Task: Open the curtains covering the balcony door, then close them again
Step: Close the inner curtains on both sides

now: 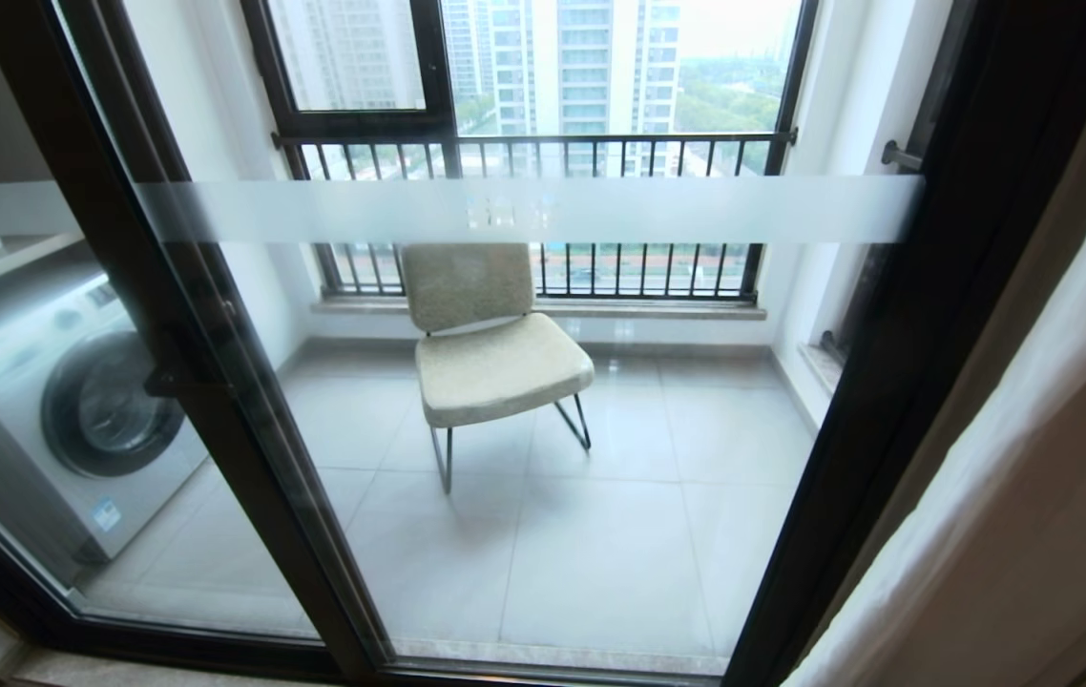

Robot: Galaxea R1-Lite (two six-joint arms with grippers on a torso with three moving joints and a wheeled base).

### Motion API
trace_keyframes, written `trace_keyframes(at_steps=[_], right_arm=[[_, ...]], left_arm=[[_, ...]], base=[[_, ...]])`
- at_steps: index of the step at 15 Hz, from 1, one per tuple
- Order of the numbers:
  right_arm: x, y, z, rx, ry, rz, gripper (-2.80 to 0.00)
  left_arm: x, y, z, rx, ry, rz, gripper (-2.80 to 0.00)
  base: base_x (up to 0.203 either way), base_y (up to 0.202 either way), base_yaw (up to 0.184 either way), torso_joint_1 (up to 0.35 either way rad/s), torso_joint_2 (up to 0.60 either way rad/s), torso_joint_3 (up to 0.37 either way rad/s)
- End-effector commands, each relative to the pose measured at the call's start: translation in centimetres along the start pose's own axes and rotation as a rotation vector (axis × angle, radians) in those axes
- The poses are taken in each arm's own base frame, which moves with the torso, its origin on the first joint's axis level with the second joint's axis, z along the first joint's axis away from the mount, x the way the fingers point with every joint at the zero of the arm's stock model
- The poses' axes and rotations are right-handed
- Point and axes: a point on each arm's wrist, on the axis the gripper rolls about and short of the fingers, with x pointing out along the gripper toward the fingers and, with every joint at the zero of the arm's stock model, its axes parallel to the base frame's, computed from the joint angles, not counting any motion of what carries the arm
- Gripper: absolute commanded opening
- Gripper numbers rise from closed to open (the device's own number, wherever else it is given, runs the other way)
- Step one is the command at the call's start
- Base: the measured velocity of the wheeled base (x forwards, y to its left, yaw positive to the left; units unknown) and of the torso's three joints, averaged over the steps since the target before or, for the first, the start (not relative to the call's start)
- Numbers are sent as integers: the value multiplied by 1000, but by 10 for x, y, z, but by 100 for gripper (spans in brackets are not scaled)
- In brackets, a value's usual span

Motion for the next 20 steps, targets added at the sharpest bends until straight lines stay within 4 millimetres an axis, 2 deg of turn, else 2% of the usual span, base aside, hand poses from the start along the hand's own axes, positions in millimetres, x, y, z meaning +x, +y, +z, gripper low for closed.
trace_keyframes(at_steps=[1, 5, 20], right_arm=[[-1, 0, -1, -1, 3, 0, -280], [0, 0, -7, 3, 24, -1, -280], [0, -2, -9, 20, 27, -38, -280]], left_arm=[[0, 0, 0, -1, -1, 1, -280], [0, 0, 0, -1, -1, 1, -280], [0, 0, 0, 2, 1, 1, -280]], base=[[0, 0, 0, 0, 0, 0], [0, 0, 0, 0, 0, 0], [0, 0, 0, 0, 0, 0]])
